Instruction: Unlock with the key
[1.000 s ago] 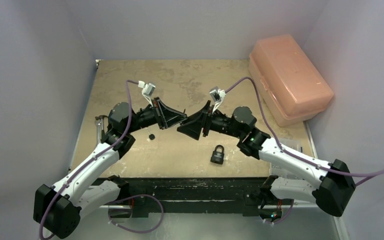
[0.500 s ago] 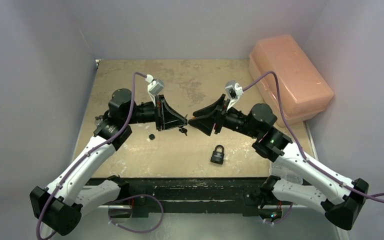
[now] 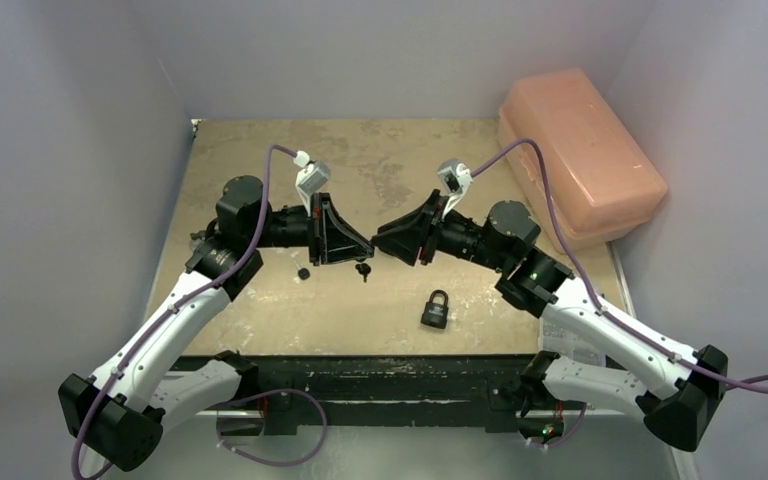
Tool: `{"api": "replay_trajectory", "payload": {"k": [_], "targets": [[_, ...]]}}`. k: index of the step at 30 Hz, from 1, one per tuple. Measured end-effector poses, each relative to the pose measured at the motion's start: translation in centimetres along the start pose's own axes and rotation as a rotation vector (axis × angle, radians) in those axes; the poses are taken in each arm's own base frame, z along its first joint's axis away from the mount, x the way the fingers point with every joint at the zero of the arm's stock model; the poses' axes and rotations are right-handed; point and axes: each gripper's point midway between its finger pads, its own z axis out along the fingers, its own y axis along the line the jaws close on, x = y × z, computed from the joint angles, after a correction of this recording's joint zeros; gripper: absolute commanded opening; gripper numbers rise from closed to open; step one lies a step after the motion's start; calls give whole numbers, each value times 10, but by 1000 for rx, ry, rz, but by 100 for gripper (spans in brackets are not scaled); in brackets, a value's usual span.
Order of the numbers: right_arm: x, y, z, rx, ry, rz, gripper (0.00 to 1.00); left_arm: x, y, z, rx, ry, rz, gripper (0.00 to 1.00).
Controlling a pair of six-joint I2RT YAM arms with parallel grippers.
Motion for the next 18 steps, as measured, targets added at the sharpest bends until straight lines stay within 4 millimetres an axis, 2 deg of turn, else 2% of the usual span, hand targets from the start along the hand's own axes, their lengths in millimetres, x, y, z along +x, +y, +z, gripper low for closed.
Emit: {"api": "replay_trajectory", "payload": {"k": [3,8,10,11,12,18], "targets": [[-1,0,2,-4,-4,5,35,0,0,0,2,-1,2,0],[-1,4,7,-32,-6,26,22,-2,1,2,10,-2,9,0],[-1,5,7,-37,-9,31,14,-1,3,3,12,2,4,0],[-2,6,7,-40,-12,33,3,0,3,3,14,5,2,0],[-3,6,7,-43,-15,33,0,0,3,3,16,7,0,0],[-4,9,6,-63,-20,40,0,-1,3,5,27,6,8,0]]}}
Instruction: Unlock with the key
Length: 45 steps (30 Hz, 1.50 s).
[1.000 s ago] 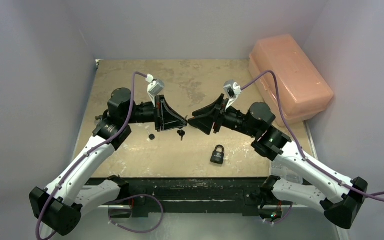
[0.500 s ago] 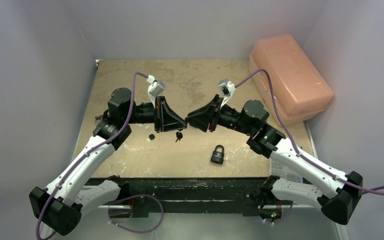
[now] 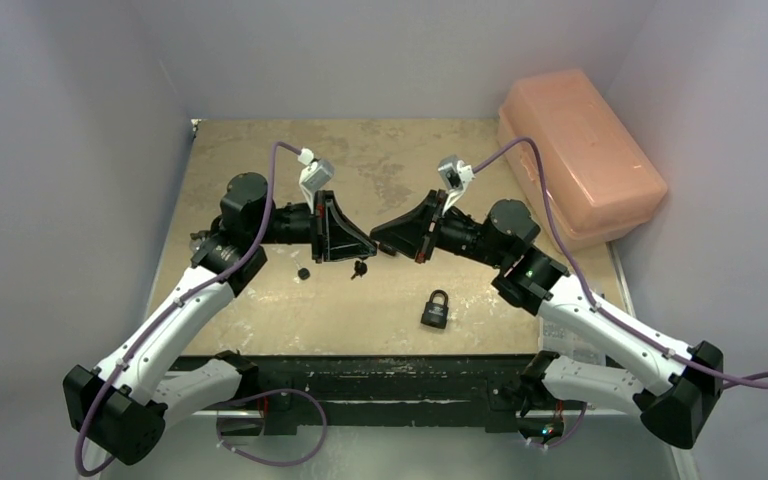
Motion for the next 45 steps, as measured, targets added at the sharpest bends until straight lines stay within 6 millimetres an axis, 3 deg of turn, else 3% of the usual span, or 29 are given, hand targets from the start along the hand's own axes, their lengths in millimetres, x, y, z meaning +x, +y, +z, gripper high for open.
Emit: {"api": "replay_trajectory", "payload": {"k": [4,5,8,9,12,14,19,28,37,42,45], "targets": [[0,2,-3,-8,-8,-2,0,-1,-1,0,1,-3,-1,1],[0,3,-3,-10,-10,-3,0,-1,-1,1,4,-3,0,7],[-2,5,-6,-18,-23,-6,0,-3,-2,3,13,-10,-1,48],[-3,6,-7,-22,-28,-4,0,-4,-1,3,11,-13,0,55],[-5,11,-11,-31,-42,1,0,-7,5,6,-6,-26,-18,70],[-9,13,-13,-33,-53,4,0,-9,7,6,-16,-34,-23,74],[-18,14,-16,-11,-91,26,0,-13,6,3,-38,-87,2,74],[-29,11,-17,24,-143,94,0,-8,3,-6,-20,-268,-31,57],[-33,13,-15,14,-162,113,0,-23,-1,-8,-16,-342,-36,58],[-32,12,-14,15,-165,123,0,-25,-4,-10,-21,-355,-29,42],[-33,12,-14,13,-171,124,0,-25,-4,-11,-22,-354,-31,40]]}}
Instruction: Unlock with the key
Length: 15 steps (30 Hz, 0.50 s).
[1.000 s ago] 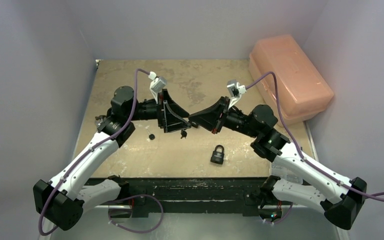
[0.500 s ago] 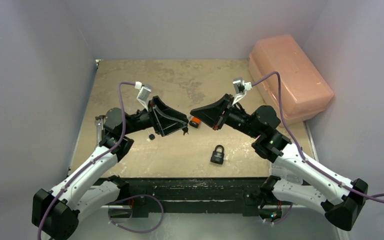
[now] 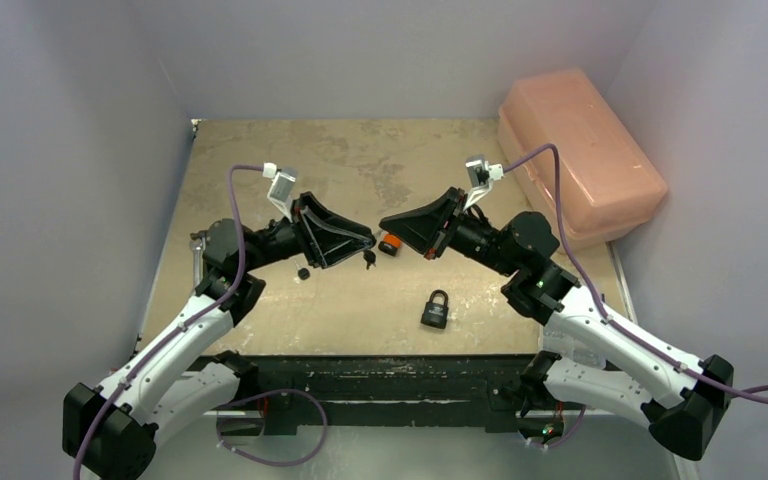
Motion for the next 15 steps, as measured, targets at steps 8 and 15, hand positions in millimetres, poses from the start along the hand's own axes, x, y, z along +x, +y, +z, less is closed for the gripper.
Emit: {"api": "replay_trajectory", "payload": {"k": [8,15], "targets": [[2,-4,2,8,2,8,0,4,3,-1,-16,15,-20,27],[4,-14,5,41,-6,13,0,7,1,-1,-9,26,-23,0]]}}
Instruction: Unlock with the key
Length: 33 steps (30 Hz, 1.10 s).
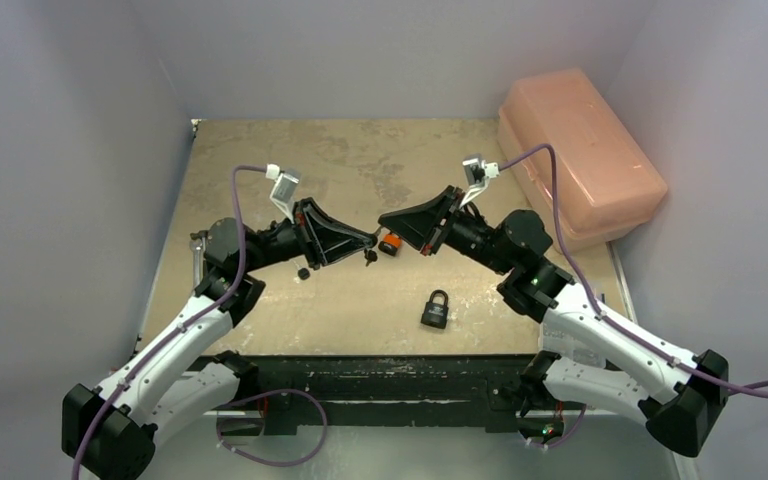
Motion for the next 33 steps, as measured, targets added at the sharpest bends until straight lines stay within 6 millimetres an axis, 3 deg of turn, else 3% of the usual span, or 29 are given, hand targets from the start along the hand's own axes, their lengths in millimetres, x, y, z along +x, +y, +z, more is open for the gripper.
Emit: {"api": "replay_trajectory", "payload": {"k": [4,5,6,7,9,15,20,26,29,33], "targets": [[0,-4,0,15,-6,1,4,1,4,0,-20,3,-1,0],[1,-5,0,20,-6,2,17,1,5,0,-31,7,0,0],[2,-7,0,29,-4,4,41,1,8,0,-44,13,4,0],[2,-9,0,37,-3,8,56,2,9,0,-54,19,5,0],[5,-14,0,60,4,6,68,1,16,0,-96,29,14,0],[11,-45,-8,224,25,-40,78,9,55,-6,-299,85,18,0],[7,-77,-18,400,7,-88,98,35,102,-24,-517,169,-22,0],[10,-111,-21,559,42,-113,99,66,159,-61,-824,292,-50,0],[14,-136,-12,634,86,-97,99,69,172,-77,-922,323,-17,0],[28,-180,-10,766,164,-54,99,65,171,-85,-938,332,48,0]]}}
